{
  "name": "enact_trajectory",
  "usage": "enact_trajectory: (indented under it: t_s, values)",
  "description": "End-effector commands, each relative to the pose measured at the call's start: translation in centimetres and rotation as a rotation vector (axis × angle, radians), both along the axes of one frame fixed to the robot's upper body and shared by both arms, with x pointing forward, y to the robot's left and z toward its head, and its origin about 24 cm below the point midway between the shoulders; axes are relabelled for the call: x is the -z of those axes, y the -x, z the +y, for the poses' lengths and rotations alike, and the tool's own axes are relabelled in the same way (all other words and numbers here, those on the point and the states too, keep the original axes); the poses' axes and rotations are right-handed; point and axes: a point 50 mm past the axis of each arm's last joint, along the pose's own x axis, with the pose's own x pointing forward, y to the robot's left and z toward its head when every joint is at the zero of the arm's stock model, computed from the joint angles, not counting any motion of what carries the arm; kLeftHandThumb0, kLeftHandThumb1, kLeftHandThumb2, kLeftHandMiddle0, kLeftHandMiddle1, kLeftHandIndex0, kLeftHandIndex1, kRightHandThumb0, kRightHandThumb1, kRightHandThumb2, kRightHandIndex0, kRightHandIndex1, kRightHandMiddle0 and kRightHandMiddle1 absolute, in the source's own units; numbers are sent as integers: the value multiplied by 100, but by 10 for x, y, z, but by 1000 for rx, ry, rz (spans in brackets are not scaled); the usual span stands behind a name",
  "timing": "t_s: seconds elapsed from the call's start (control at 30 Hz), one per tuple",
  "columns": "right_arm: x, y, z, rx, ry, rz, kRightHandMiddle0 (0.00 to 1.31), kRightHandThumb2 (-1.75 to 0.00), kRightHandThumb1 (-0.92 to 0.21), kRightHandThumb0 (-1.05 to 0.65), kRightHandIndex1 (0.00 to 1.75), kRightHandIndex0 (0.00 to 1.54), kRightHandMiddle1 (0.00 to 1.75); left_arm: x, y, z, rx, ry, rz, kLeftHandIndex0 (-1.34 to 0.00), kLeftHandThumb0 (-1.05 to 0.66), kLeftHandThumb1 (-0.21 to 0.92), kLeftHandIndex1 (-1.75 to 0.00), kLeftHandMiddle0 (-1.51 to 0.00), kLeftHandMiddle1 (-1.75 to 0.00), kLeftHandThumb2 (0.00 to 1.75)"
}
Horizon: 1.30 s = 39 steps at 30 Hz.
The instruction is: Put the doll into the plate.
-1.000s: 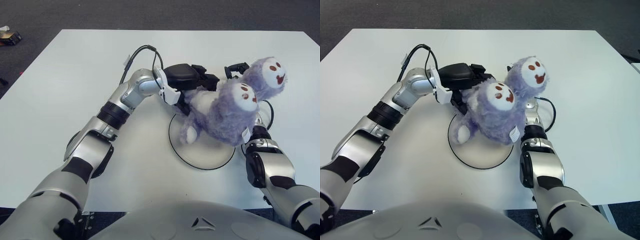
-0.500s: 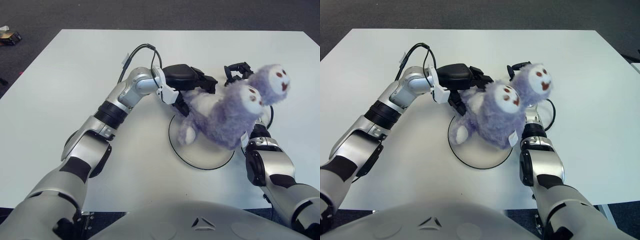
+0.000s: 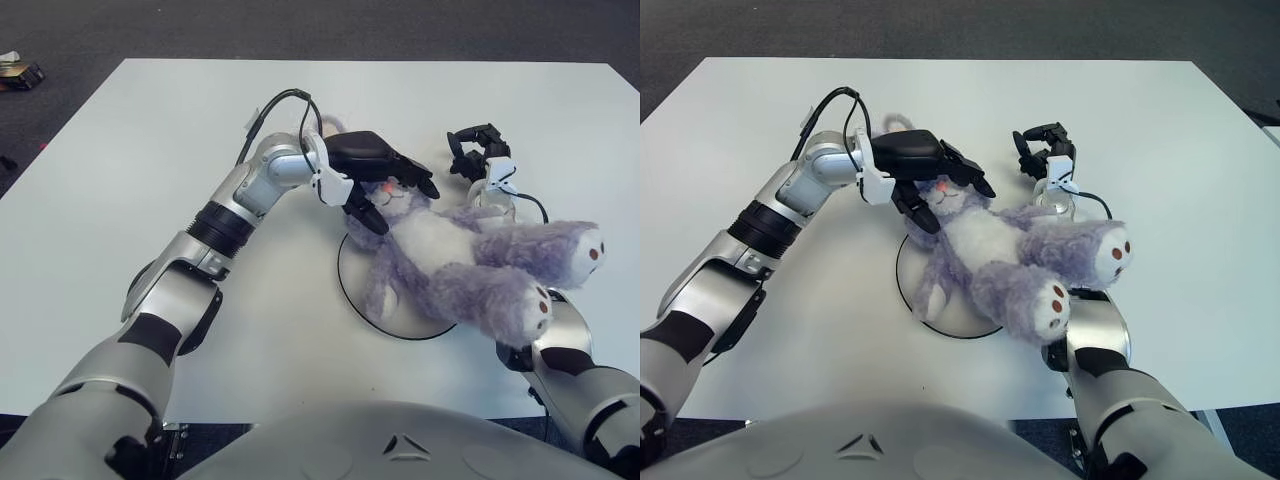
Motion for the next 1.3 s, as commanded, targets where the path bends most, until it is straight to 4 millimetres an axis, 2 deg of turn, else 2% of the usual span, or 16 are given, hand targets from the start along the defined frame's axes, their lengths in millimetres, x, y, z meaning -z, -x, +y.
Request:
enact_trajectory:
  t_s: [0.0, 0.33, 0.53, 0.8, 1.1, 1.27]
  values:
    - [39, 18, -4, 21, -22, 171, 46, -28, -92, -37, 175, 81, 147, -3, 0, 0, 18, 6, 3, -62, -79, 92, -15, -84, -7, 61]
    - [39, 18, -5, 19, -17, 172, 46, -28, -92, -37, 175, 81, 148, -2, -1, 0, 27, 15, 18, -62, -82, 92, -14, -85, -5, 64]
    - [39, 17, -6, 19, -11, 175, 46, -28, -92, -37, 175, 79, 147, -2, -2, 0, 42, 32, 53, -51, -92, 92, -8, -72, -1, 68]
    - [40, 17, -6, 20, -11, 175, 47, -27, -92, -37, 175, 78, 147, -3, -2, 0, 46, 32, 57, -49, -94, 92, -6, -69, 0, 69]
    - [40, 16, -6, 60, -68, 182, 51, -24, -92, -37, 171, 67, 143, -19, -14, 21, 19, 65, 71, -38, -100, 92, 0, -58, 0, 75]
    - [41, 21, -8, 19, -51, 162, 46, -28, -92, -36, 171, 69, 148, -18, -29, 36, -178, 228, 135, -36, -99, 92, 0, -59, -1, 77]
